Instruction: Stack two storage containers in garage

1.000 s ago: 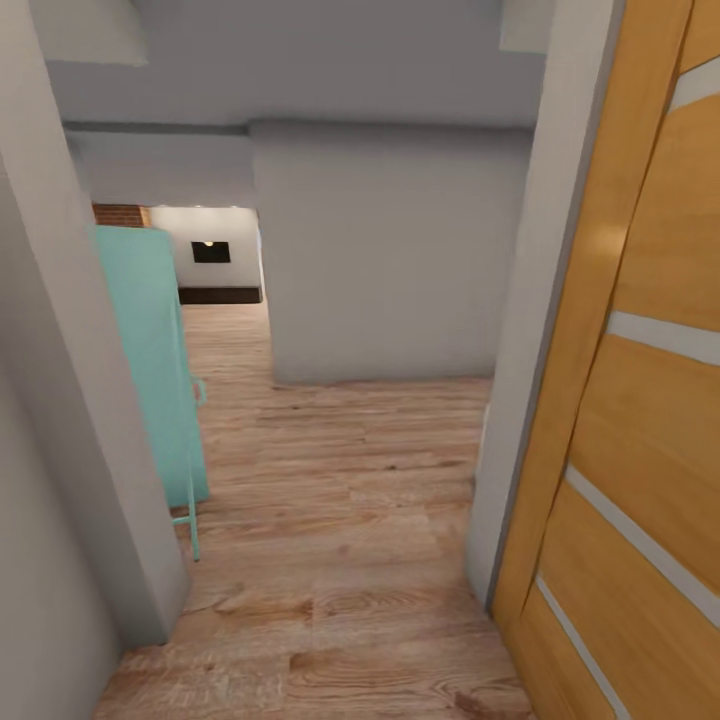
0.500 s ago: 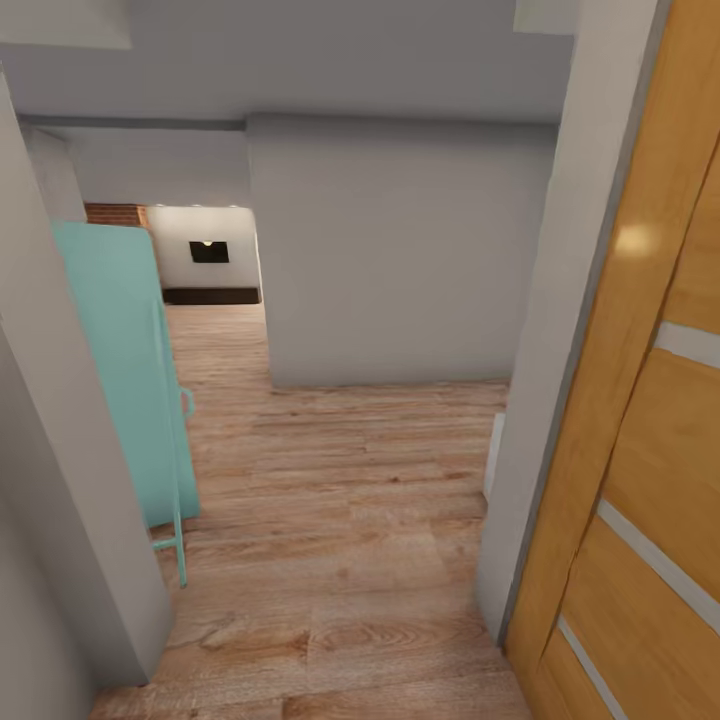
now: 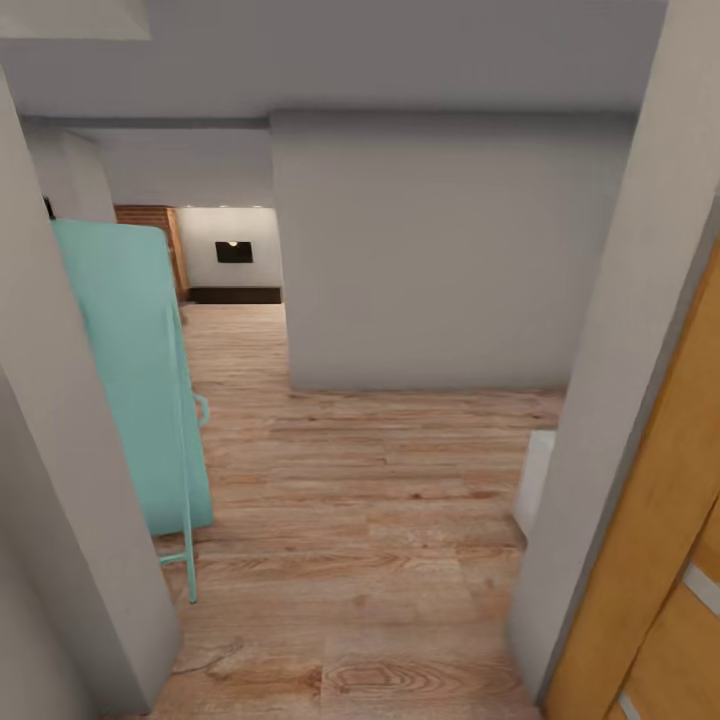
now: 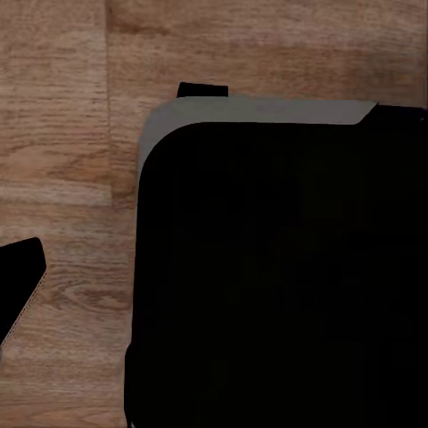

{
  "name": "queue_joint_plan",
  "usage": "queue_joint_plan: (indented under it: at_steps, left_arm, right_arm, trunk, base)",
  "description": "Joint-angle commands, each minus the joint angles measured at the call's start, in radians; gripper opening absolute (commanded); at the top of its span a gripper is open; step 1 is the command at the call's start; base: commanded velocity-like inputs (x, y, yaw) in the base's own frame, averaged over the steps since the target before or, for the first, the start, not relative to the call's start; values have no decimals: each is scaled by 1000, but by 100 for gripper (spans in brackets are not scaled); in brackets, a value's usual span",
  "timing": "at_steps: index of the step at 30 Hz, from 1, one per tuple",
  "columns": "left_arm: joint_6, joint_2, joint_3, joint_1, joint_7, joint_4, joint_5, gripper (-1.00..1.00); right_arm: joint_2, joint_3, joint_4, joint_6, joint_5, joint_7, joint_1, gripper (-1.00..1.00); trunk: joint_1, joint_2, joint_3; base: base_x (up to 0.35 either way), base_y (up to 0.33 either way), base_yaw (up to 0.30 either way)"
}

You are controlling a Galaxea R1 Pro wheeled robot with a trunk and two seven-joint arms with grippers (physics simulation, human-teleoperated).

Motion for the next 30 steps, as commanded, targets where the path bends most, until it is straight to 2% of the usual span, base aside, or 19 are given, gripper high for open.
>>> queue_joint_plan:
  at_steps: [1, 30]
  left_arm:
    - [-3, 0, 0, 0, 0, 0, 8, 100]
    - [-2, 0, -1, 0, 0, 0, 10, 100]
  right_arm:
    - [1, 9, 3, -5, -8, 0, -1, 100]
    - [0, 9, 3, -5, -7, 0, -1, 100]
  trunk:
    - [1, 0, -1]
    - [1, 0, -1]
  base:
    - [321, 0, 9]
    - [321, 0, 1]
